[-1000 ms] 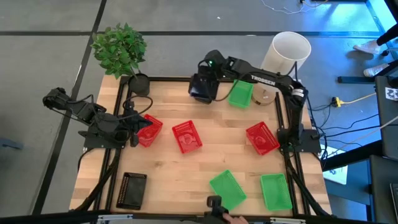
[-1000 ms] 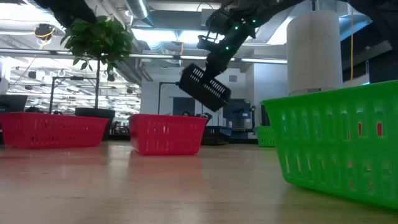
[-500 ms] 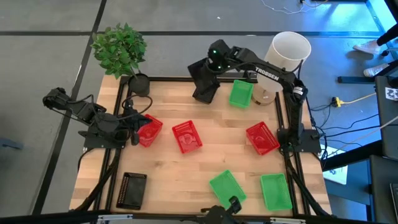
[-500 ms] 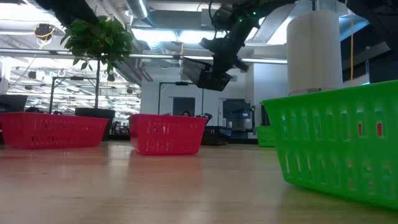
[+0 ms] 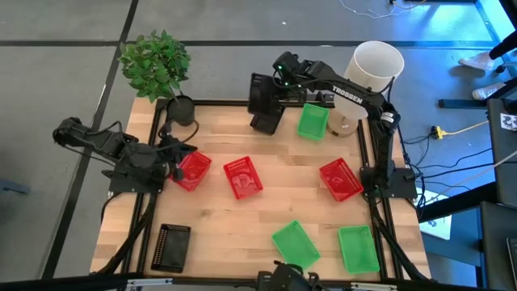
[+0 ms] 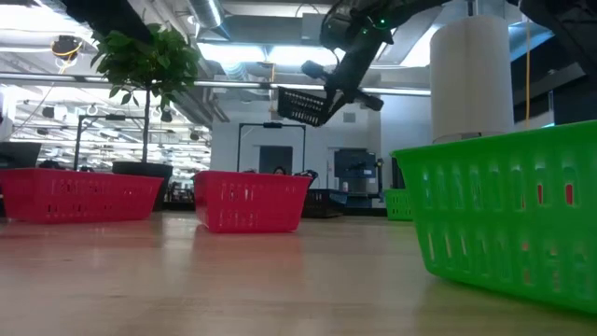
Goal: Stack baskets by color
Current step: Stack the middle black bin on the top black bin
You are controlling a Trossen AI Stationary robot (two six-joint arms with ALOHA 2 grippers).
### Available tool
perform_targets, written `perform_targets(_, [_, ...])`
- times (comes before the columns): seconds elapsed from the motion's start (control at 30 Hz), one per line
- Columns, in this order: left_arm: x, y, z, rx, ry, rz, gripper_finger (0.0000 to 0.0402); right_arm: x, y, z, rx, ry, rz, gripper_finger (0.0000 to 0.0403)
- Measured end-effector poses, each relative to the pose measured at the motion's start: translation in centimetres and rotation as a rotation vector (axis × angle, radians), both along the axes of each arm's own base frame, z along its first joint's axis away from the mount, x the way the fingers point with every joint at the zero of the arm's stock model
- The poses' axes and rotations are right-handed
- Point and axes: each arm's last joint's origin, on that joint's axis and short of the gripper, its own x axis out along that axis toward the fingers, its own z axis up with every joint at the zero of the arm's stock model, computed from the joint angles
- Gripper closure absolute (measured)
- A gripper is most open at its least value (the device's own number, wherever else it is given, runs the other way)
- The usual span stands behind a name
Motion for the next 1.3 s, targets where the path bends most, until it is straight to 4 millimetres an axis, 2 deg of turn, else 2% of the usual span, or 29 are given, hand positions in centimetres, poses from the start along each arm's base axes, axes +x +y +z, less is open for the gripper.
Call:
perform_targets(0.23, [0.1, 0.9, 0.0, 0.12, 0.066, 0.021, 0.0401, -0.1, -0.2, -0.3, 0.058, -0.014, -0.148, 0.0403])
perform_targets(0.43, [0.1, 1.3, 0.0, 0.252, 0.144, -0.008, 0.0401, -0.1, -1.0, -1.8, 0.14, 0.008, -0.227, 0.0403])
perform_targets(0.6, [0.1, 1.5, 0.0, 0.271, 0.158, 0.001, 0.0401, 0.2, -1.6, -3.1, 0.2, 0.02, -0.276, 0.0403])
perform_targets(0.97, [0.1, 1.8, 0.0, 0.272, 0.163, 0.027, 0.0401, 1.2, -2.4, -8.6, 0.299, 0.191, -0.277, 0.0403])
perform_targets(1.17, [0.1, 1.8, 0.0, 0.272, 0.163, 0.026, 0.0401, 2.1, -3.0, -10.9, 0.318, 0.197, -0.272, 0.0403])
perform_targets(1.3, [0.1, 1.8, 0.0, 0.272, 0.163, 0.027, 0.0401, 2.2, -3.1, -11.6, 0.323, 0.208, -0.272, 0.0403])
